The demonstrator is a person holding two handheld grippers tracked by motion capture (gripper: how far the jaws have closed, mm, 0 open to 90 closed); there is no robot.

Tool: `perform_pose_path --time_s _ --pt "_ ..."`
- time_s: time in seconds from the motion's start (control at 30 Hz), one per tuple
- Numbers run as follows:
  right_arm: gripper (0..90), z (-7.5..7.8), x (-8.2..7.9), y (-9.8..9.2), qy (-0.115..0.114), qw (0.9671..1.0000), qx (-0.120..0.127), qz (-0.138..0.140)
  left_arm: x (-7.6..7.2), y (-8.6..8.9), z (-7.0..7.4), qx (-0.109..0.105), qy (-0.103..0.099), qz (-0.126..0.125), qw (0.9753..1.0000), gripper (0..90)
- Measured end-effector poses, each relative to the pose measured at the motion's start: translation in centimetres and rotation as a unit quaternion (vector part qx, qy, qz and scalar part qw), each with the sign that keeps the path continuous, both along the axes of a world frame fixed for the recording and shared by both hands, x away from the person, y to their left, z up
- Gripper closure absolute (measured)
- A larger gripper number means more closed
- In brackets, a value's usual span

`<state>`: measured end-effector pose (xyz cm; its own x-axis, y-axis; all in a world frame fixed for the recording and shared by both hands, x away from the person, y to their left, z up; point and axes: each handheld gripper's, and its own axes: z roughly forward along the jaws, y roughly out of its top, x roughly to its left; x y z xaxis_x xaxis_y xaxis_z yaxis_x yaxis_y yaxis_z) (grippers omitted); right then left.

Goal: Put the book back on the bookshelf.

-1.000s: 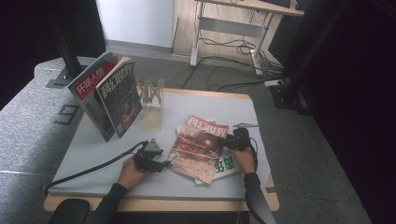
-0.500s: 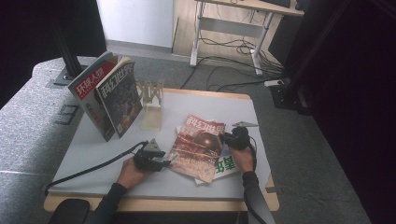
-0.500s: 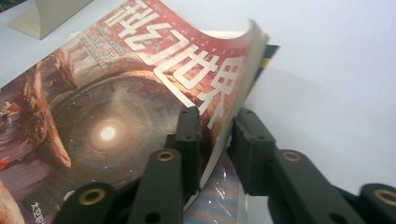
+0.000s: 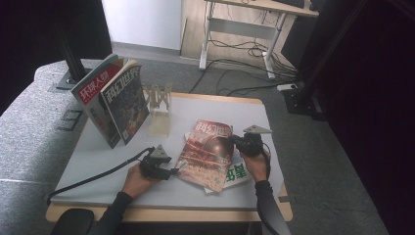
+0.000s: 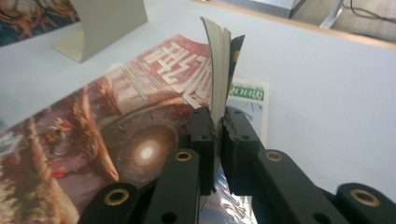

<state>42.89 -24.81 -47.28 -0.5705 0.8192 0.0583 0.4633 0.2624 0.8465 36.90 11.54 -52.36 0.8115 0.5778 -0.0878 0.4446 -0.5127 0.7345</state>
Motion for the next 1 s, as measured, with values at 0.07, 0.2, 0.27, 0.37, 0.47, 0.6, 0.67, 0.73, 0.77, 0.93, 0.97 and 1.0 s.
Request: perform_pose_path --time_s 0.07,0.2,0.27,0.37,0.47,0.6,0.67,0.73,0.77,0.93,0.97,1.0 --pt "82.1 0.6 -0.4 0.1 -0.010 0.9999 -0.002 0.004 0.1 0.0 0.0 -0.001 0.002 0.000 1.0000 38.1" --pt "81.5 1.7 -1.2 0.3 -0.024 0.9996 0.001 0.013 0.2 0.1 0.0 -0.001 0.008 0.002 1.0000 35.3" --pt "81.2 2.2 -1.7 0.3 -0.031 0.9994 0.004 0.017 0.3 0.1 0.1 -0.001 0.012 0.002 0.9999 34.2" --pt "80.9 3.1 -2.3 0.5 -0.042 0.9988 0.008 0.023 0.4 0.1 0.1 -0.007 0.017 0.001 0.9998 33.7" --pt "80.8 3.8 -2.9 0.7 -0.051 0.9982 0.011 0.028 0.6 0.0 0.1 -0.012 0.024 -0.004 0.9996 33.6" --pt "80.6 5.0 -3.7 1.1 -0.066 0.9970 0.010 0.040 1.1 0.1 0.4 -0.030 0.028 0.001 0.9991 33.6" --pt "80.4 5.5 -4.2 1.3 -0.073 0.9962 0.013 0.045 1.4 0.3 0.7 -0.036 0.029 0.002 0.9989 33.7" --pt "80.3 6.0 -4.6 1.5 -0.081 0.9954 0.013 0.050 1.8 0.4 1.3 -0.043 0.027 0.003 0.9987 33.7" --pt "80.2 6.2 -4.9 1.6 -0.085 0.9948 0.015 0.054 1.8 0.4 1.4 -0.042 0.026 0.003 0.9987 33.7" --pt "79.8 7.2 -5.9 2.2 -0.100 0.9926 0.019 0.066 2.8 0.2 2.8 -0.056 0.016 -0.004 0.9983 33.8" --pt "79.8 7.4 -6.1 2.3 -0.102 0.9922 0.017 0.070 3.0 0.2 3.0 -0.060 0.016 -0.005 0.9981 33.9" --pt "79.7 7.5 -6.3 2.4 -0.104 0.9919 0.017 0.071 3.3 0.1 3.2 -0.062 0.017 -0.005 0.9979 34.0"
